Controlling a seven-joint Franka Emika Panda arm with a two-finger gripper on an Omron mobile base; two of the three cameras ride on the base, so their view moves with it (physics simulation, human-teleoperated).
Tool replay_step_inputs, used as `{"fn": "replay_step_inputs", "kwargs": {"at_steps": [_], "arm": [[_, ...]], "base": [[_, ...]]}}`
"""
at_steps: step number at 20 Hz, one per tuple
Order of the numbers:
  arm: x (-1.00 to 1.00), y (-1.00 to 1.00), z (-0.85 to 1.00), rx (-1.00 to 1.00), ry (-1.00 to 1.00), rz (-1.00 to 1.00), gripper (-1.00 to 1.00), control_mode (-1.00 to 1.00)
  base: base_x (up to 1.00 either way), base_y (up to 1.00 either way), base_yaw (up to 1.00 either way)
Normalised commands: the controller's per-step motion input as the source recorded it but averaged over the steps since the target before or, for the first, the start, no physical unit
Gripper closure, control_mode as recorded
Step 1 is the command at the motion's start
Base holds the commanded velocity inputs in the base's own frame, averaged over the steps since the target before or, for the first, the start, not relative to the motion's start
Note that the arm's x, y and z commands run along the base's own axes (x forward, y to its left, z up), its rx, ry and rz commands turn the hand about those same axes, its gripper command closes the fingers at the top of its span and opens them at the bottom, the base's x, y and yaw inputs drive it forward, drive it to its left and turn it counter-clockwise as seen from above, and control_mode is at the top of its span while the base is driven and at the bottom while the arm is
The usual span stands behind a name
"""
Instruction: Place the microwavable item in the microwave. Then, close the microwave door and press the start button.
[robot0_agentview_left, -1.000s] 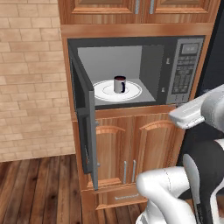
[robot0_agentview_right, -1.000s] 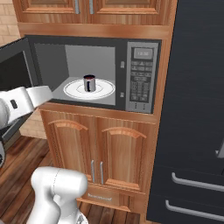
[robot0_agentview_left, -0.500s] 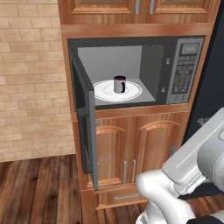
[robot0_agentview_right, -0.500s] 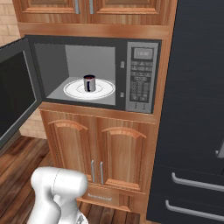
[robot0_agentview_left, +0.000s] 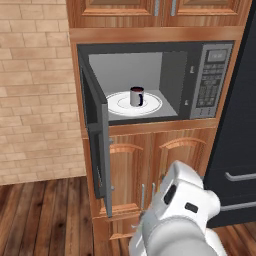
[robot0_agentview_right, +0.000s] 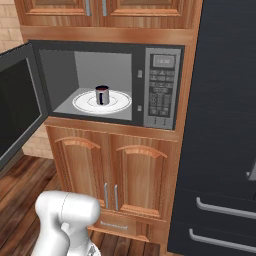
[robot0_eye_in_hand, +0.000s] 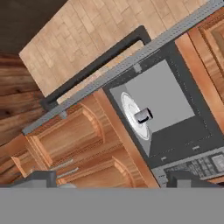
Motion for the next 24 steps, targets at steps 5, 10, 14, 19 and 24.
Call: {"fn": "replay_step_inputs", "kwargs": {"at_steps": [5,10,14,19,24], "arm": [[0.90,0.95,-0.71,-0.21,0.10,0.01,-1.00,-1.00],[1.00,0.76,-0.79,-0.19,0.11,0.00,-1.00,-1.00],[0.65,0.85,-0.64,-0.28,-0.04,0.01,-1.00,-1.00],[0.47,0.52,-0.55,-0.26,-0.11,0.00,-1.00,-1.00],[0.99,0.03,-0.38,-0.10,0.00,0.00,-1.00,-1.00]], "base": [[0.00,0.00,0.00],[0.00,0.00,0.00],[0.00,0.00,0.00],[0.00,0.00,0.00],[0.00,0.00,0.00]]}}
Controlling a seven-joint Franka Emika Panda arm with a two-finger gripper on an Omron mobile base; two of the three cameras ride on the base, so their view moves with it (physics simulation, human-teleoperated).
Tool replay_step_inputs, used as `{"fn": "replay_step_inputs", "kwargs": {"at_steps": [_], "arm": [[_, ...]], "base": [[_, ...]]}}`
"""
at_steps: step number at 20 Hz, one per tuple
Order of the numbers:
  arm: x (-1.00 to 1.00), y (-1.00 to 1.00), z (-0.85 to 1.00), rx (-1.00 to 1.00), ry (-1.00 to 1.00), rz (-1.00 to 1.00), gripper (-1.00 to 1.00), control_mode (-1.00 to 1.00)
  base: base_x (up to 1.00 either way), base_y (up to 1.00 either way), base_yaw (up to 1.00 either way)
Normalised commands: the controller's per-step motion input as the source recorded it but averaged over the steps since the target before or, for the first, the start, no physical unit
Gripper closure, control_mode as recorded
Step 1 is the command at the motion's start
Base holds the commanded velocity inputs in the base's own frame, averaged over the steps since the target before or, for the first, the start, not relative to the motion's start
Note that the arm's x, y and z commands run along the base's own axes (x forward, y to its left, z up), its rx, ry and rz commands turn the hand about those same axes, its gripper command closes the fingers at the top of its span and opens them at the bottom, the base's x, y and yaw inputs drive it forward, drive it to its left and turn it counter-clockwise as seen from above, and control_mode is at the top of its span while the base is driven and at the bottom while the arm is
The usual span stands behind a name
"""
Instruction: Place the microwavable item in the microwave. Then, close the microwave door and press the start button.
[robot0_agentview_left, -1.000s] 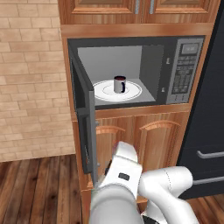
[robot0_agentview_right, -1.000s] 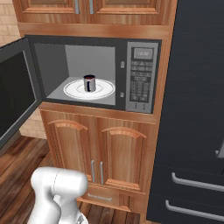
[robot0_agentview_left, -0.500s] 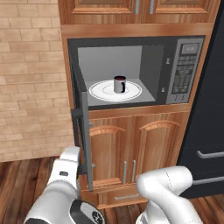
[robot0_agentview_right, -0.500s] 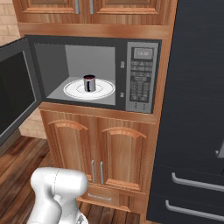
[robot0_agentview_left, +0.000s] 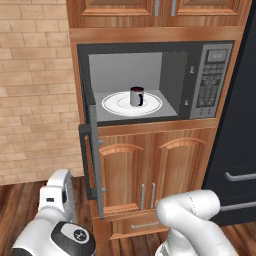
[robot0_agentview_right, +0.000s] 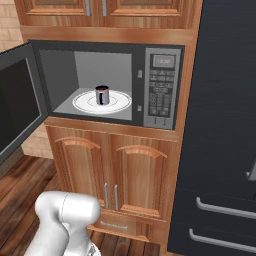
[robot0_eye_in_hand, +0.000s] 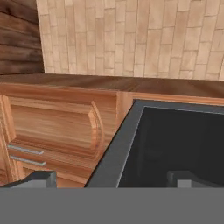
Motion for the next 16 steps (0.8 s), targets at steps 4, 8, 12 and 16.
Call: {"fn": "replay_step_inputs", "kwargs": {"at_steps": [4,8,12,16], "arm": [[0.88,-0.27,-0.06,0.00,0.01,0.00,-1.00,-1.00],[0.17,-0.85,0.22,0.00,-0.01,0.00,-1.00,-1.00],[0.24,-0.99,0.16,0.03,-0.05,0.04,-1.00,-1.00],[0.32,-1.00,0.26,0.07,-0.01,0.05,-1.00,-1.00]], "base": [[0.00,0.00,0.00],[0.00,0.00,0.00],[0.00,0.00,0.00],[0.00,0.00,0.00]]}}
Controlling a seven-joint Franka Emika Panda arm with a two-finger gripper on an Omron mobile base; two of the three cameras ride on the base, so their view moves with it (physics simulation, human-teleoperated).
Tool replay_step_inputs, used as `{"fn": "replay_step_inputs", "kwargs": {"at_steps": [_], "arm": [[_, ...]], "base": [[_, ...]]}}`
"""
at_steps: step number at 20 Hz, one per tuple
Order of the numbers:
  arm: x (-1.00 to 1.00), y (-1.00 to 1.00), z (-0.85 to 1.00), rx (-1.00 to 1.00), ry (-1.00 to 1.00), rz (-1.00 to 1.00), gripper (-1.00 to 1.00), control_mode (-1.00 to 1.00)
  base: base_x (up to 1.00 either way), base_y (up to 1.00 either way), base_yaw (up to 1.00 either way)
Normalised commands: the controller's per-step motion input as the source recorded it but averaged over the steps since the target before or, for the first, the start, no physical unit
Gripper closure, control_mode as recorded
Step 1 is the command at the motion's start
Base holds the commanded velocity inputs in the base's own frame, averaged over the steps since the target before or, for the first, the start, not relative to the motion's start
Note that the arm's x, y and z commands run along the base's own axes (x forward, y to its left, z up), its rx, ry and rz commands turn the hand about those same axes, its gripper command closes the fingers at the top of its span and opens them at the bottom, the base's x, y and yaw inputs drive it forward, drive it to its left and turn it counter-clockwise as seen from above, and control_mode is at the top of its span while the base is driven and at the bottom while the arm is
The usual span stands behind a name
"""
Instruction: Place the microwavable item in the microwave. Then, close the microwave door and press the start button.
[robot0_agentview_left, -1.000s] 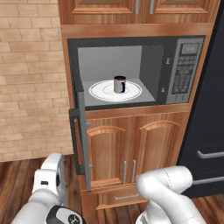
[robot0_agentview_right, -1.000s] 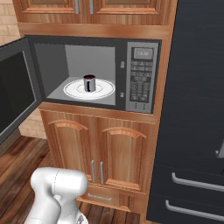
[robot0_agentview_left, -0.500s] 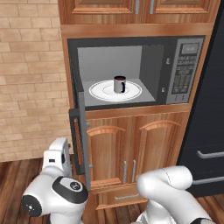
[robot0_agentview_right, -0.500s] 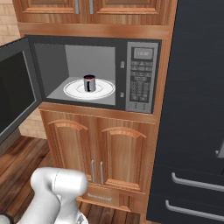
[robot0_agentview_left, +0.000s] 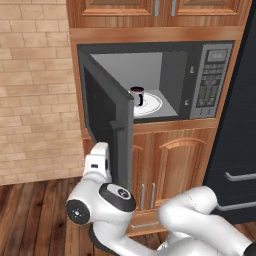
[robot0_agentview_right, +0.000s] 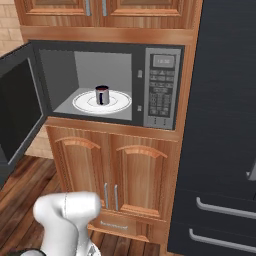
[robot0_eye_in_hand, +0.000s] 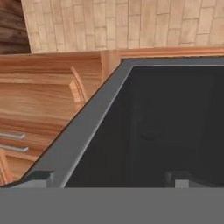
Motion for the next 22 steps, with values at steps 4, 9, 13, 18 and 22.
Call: {"fn": "replay_step_inputs", "kwargs": {"at_steps": [4,9,13,18,22], "arm": [[0.48,-1.00,0.25,0.08,0.00,0.06,-1.00,-1.00],[0.61,-1.00,0.19,0.09,0.00,0.07,-1.00,-1.00],[0.64,-0.96,0.16,0.10,0.00,0.08,-1.00,-1.00],[0.71,-0.59,0.19,0.06,0.00,0.09,-1.00,-1.00],[0.76,-0.35,0.44,0.01,0.04,0.08,-1.00,-1.00]], "base": [[0.00,0.00,0.00],[0.00,0.00,0.00],[0.00,0.00,0.00],[0.00,0.00,0.00],[0.00,0.00,0.00]]}}
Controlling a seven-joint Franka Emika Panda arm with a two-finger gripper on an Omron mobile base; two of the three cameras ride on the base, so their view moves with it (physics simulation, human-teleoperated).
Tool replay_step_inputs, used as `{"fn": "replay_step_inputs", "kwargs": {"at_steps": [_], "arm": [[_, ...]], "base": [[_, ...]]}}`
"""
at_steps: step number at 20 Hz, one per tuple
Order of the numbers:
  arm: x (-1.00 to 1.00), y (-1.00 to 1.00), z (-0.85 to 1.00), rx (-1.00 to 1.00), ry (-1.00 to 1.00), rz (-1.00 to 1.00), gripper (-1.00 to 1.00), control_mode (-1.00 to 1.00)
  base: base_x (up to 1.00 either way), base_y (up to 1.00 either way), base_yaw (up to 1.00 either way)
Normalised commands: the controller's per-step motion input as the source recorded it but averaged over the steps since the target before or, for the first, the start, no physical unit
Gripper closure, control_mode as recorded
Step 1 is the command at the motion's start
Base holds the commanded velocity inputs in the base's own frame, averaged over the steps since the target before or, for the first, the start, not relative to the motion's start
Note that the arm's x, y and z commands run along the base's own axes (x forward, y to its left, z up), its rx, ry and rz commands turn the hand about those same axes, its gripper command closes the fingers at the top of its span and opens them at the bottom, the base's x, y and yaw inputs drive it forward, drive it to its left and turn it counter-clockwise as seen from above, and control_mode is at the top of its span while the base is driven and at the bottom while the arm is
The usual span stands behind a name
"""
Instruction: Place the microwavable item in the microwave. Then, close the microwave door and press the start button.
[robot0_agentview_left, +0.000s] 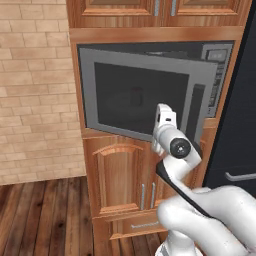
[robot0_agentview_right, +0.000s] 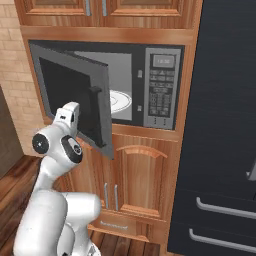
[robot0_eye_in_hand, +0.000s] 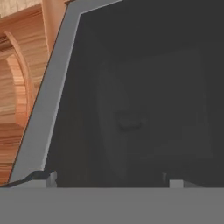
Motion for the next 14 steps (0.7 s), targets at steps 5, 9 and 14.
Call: {"fn": "replay_step_inputs", "kwargs": {"at_steps": [5,9,14], "arm": [[0.63,-0.26,0.51,0.00,0.11,0.03,-1.00,-1.00],[0.58,-0.20,0.18,0.00,0.12,0.01,-1.00,-1.00],[0.57,-0.14,0.07,0.00,0.11,0.00,-1.00,-1.00]], "base": [[0.00,0.00,0.00],[0.00,0.00,0.00],[0.00,0.00,0.00]]}}
